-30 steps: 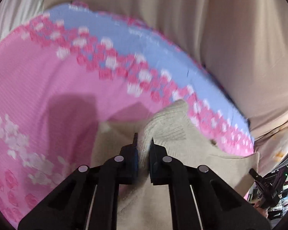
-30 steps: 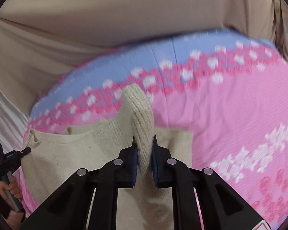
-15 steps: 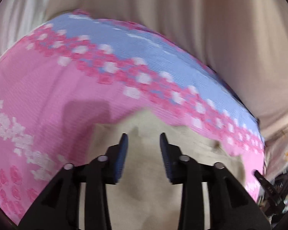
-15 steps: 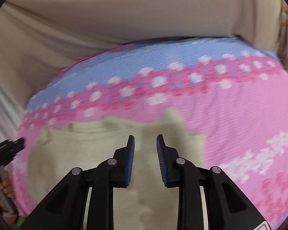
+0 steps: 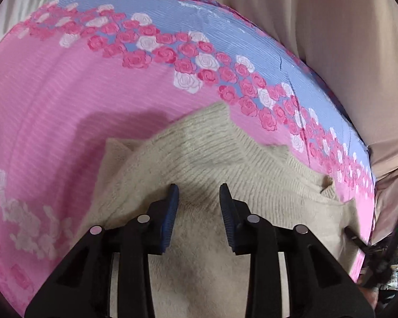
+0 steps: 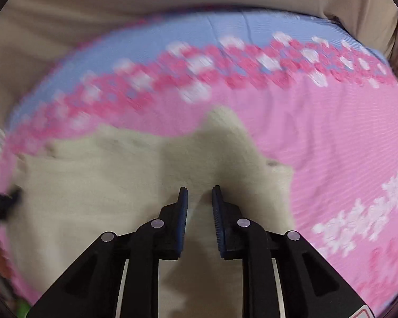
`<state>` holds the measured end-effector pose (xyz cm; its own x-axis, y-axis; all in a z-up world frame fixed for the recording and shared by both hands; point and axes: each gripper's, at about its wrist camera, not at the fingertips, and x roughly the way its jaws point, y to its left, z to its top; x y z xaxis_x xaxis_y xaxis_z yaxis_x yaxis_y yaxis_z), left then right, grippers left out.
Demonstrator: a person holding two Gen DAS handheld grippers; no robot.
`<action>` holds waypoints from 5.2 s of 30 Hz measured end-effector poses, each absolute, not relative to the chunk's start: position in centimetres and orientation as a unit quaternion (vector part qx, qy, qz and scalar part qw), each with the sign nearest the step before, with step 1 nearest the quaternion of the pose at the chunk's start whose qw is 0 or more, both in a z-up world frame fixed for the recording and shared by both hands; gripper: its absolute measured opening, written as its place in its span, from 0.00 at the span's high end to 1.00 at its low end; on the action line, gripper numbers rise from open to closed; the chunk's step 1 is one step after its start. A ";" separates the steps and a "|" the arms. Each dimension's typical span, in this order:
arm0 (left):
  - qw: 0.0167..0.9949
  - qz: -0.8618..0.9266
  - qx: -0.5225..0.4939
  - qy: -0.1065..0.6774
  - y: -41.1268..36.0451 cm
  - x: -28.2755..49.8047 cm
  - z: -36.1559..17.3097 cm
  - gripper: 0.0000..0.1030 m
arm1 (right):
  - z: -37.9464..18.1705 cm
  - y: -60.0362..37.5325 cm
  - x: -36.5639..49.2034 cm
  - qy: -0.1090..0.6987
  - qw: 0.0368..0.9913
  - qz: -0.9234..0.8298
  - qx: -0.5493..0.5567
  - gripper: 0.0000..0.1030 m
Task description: Fold small clothes
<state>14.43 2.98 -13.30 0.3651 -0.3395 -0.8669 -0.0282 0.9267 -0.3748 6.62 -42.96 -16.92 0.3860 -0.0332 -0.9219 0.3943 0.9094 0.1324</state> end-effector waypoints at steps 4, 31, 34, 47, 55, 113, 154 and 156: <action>0.806 -0.099 -0.176 0.556 3.6 14.7 -12.6 0.70 | -13.8 -44.5 4.3 0.494 0.831 -0.141 0.213 0.86; 0.786 -0.093 -0.271 0.547 5.4 17.0 -12.3 0.57 | -14.5 -45.0 9.6 0.527 0.808 -0.126 0.230 0.72; 0.799 -0.079 -0.235 0.548 4.5 18.9 -12.3 0.48 | -15.8 -44.6 11.3 0.560 0.797 -0.135 0.182 0.72; 0.805 -0.050 -0.277 0.522 13.1 12.5 -10.5 0.40 | -10.4 -42.0 2.6 0.476 0.839 -0.100 0.243 0.64; 0.755 -0.010 -0.352 0.554 15.7 3.4 -15.4 0.40 | -11.8 -32.3 3.8 0.514 0.834 -0.018 0.200 0.64; 0.772 -0.317 -0.193 0.515 -7.6 3.8 -2.1 0.41 | -14.7 -40.9 -1.4 0.526 0.752 0.006 0.396 0.29; 0.754 -0.313 -0.147 0.559 -7.9 1.9 -5.0 0.39 | -13.5 -44.1 -3.9 0.483 0.807 -0.043 0.338 0.85; 0.750 -0.316 -0.145 0.562 -8.7 1.8 -5.2 0.39 | -11.7 -43.8 -3.9 0.473 0.822 -0.032 0.317 0.85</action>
